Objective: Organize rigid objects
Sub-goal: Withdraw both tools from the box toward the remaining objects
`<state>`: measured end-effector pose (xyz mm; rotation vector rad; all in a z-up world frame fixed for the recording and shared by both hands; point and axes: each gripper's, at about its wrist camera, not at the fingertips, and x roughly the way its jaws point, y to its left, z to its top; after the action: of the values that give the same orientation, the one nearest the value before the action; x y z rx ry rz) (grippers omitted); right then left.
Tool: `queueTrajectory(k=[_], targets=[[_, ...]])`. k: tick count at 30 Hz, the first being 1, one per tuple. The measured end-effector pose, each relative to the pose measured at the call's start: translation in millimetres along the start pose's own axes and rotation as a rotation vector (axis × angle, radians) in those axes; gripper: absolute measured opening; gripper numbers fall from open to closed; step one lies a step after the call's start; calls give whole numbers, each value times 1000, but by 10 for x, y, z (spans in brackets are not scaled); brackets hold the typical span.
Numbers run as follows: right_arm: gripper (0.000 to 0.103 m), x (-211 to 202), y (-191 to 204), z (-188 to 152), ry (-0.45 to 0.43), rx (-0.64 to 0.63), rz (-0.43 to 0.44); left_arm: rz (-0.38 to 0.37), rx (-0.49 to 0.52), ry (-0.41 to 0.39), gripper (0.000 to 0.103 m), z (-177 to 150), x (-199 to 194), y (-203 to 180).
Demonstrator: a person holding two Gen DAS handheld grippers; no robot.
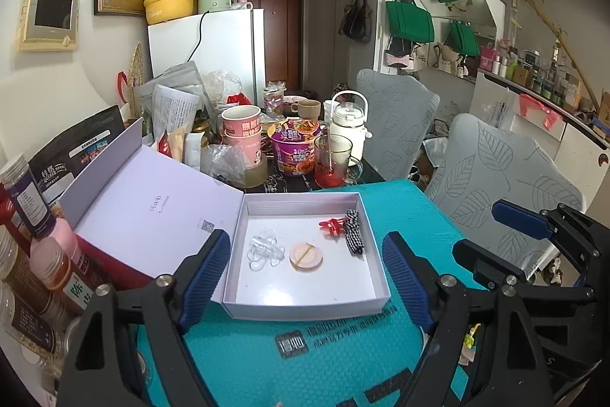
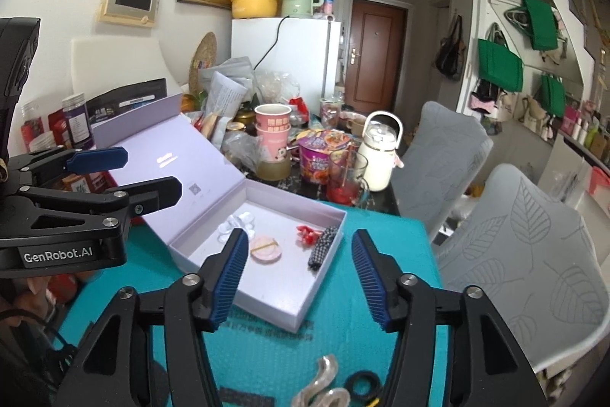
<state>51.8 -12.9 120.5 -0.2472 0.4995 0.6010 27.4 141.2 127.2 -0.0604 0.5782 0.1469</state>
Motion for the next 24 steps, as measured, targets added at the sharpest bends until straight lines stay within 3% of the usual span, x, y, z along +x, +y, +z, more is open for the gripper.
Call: queueTrajectory(k=[7, 24], targets=[[62, -182, 14, -251, 14, 21, -28, -10, 32, 14, 83, -203, -129, -93], [66, -470, -55, -823, 61, 72, -87, -133, 67, 71, 83, -683, -143, -386]])
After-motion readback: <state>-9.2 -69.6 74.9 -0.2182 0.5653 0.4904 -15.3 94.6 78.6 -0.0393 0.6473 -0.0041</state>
